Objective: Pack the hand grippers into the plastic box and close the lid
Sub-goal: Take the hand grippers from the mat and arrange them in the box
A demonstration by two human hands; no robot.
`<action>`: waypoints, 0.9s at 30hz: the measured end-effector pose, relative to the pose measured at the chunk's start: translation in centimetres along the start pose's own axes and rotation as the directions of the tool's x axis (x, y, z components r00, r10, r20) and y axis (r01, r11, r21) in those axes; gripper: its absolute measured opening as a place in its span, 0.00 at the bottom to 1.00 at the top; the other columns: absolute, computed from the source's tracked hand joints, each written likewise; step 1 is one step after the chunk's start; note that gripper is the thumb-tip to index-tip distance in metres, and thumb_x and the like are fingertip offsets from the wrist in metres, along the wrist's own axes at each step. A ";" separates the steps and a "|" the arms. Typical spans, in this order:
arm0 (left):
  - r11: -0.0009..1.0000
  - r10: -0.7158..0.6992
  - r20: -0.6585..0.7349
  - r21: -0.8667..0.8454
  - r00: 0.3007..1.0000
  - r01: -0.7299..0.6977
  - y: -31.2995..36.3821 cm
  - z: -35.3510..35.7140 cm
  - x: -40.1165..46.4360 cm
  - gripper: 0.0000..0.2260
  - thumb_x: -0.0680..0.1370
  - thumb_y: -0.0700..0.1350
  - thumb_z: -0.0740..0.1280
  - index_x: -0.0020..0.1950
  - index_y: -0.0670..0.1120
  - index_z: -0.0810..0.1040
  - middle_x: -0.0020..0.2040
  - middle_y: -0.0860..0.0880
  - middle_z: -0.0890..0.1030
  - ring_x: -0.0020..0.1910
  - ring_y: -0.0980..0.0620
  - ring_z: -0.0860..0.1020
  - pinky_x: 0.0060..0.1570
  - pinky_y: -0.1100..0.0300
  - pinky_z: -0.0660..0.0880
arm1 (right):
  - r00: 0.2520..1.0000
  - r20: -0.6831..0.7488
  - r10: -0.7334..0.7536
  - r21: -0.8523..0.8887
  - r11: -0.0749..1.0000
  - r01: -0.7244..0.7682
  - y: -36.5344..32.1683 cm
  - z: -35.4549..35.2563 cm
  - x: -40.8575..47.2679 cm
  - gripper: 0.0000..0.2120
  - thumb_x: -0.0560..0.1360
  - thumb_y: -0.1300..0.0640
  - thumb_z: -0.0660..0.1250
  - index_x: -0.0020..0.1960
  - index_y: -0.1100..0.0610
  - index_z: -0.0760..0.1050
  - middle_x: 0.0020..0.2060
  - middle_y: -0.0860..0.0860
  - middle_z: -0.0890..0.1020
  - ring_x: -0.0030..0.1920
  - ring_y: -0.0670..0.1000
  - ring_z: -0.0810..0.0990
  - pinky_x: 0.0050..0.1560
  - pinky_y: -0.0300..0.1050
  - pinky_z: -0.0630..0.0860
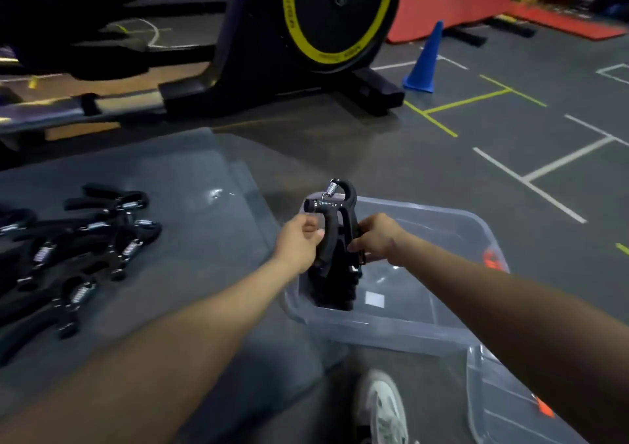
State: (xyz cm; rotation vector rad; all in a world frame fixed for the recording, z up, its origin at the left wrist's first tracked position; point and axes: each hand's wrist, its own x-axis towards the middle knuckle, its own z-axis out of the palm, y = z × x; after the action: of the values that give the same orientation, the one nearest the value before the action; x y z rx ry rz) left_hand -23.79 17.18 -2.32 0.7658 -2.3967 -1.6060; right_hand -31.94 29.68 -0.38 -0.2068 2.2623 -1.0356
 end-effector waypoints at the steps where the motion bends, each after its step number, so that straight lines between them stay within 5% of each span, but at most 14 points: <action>1: 0.994 0.021 0.029 0.111 0.999 -0.024 -0.3 0.8 0.2 0.12 0.77 0.37 0.64 0.61 0.38 0.75 0.53 0.46 0.76 0.51 0.50 0.75 0.52 0.72 0.70 | 0.999 -0.009 0.033 0.003 0.999 -0.033 1.1 -0.6 0.2 0.06 0.69 0.72 0.68 0.41 0.63 0.77 0.38 0.59 0.79 0.42 0.61 0.81 0.52 0.58 0.80; 3: 0.927 0.075 0.110 0.359 0.991 -0.110 -0.7 2.0 0.7 0.14 0.76 0.40 0.66 0.62 0.42 0.75 0.60 0.44 0.75 0.60 0.46 0.74 0.65 0.61 0.68 | 0.994 -0.039 0.099 0.001 0.995 -0.099 3.3 -1.6 0.6 0.07 0.68 0.72 0.69 0.37 0.63 0.75 0.34 0.59 0.79 0.41 0.63 0.82 0.51 0.61 0.80; 5: 0.841 0.099 0.182 0.510 0.978 -0.180 -0.7 3.1 1.4 0.17 0.76 0.43 0.66 0.65 0.44 0.73 0.65 0.45 0.72 0.65 0.45 0.71 0.68 0.56 0.65 | 0.985 -0.066 0.162 -0.004 0.987 -0.162 5.5 -2.4 1.1 0.06 0.68 0.72 0.70 0.36 0.63 0.75 0.34 0.61 0.80 0.41 0.64 0.83 0.50 0.61 0.80; 10: 0.757 0.103 0.255 0.606 0.961 -0.242 -0.1 7.2 3.3 0.20 0.77 0.45 0.65 0.69 0.44 0.68 0.68 0.45 0.68 0.68 0.44 0.67 0.67 0.52 0.65 | 0.946 -0.118 0.301 -0.057 0.949 -0.309 9.8 -4.3 2.6 0.07 0.67 0.70 0.71 0.45 0.67 0.78 0.40 0.64 0.82 0.43 0.64 0.85 0.48 0.59 0.82; 14: 0.666 0.075 0.294 0.697 0.953 -0.268 -0.8 9.5 4.7 0.21 0.77 0.44 0.64 0.69 0.43 0.66 0.69 0.46 0.66 0.69 0.44 0.64 0.68 0.53 0.63 | 0.921 -0.138 0.365 -0.217 0.896 -0.388 11.7 -4.7 4.2 0.09 0.68 0.68 0.69 0.34 0.63 0.70 0.29 0.57 0.77 0.37 0.59 0.82 0.47 0.52 0.82; 18: 0.627 -0.009 0.294 0.747 0.956 -0.224 -2.0 9.8 5.6 0.23 0.78 0.43 0.64 0.71 0.42 0.62 0.71 0.46 0.63 0.71 0.45 0.62 0.69 0.53 0.62 | 0.929 -0.115 0.353 -0.420 0.830 -0.367 12.9 -4.0 6.0 0.13 0.69 0.64 0.69 0.30 0.58 0.67 0.29 0.52 0.75 0.51 0.57 0.84 0.57 0.49 0.79; 20: 0.647 -0.078 0.305 0.740 0.949 -0.185 -2.6 9.7 6.0 0.23 0.78 0.46 0.63 0.71 0.42 0.62 0.73 0.45 0.61 0.72 0.44 0.60 0.69 0.51 0.61 | 0.933 -0.096 0.346 -0.464 0.814 -0.350 12.9 -3.5 6.6 0.15 0.71 0.62 0.69 0.30 0.57 0.65 0.36 0.52 0.81 0.54 0.56 0.83 0.60 0.47 0.76; 23: 0.693 -0.122 0.343 0.701 0.931 -0.167 -3.7 9.6 6.5 0.25 0.79 0.47 0.61 0.74 0.42 0.59 0.76 0.46 0.57 0.74 0.44 0.55 0.72 0.53 0.56 | 0.943 -0.066 0.325 -0.487 0.815 -0.315 13.0 -2.3 7.8 0.13 0.73 0.59 0.67 0.32 0.58 0.69 0.55 0.53 0.83 0.58 0.53 0.81 0.50 0.41 0.77; 25: 0.701 -0.120 0.368 0.689 0.922 -0.184 -4.2 9.6 6.8 0.26 0.80 0.47 0.60 0.76 0.44 0.57 0.77 0.47 0.54 0.75 0.44 0.53 0.74 0.55 0.52 | 0.945 -0.044 0.325 -0.473 0.826 -0.307 13.7 -1.6 8.9 0.04 0.72 0.61 0.68 0.41 0.62 0.78 0.56 0.56 0.82 0.58 0.55 0.81 0.54 0.44 0.78; 27: 0.701 -0.127 0.382 0.687 0.915 -0.190 -4.5 9.6 7.0 0.27 0.80 0.48 0.60 0.76 0.46 0.55 0.77 0.47 0.53 0.76 0.44 0.51 0.74 0.57 0.50 | 0.939 -0.038 0.341 -0.481 0.818 -0.316 14.5 -1.2 9.8 0.06 0.70 0.63 0.70 0.35 0.62 0.76 0.53 0.58 0.83 0.55 0.56 0.82 0.54 0.45 0.78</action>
State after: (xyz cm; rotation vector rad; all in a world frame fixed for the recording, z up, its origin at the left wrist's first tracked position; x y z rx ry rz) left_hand -32.14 20.24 -11.38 0.4867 -3.3827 -0.8015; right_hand -38.66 36.49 -15.05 -0.0386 2.3637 -0.2697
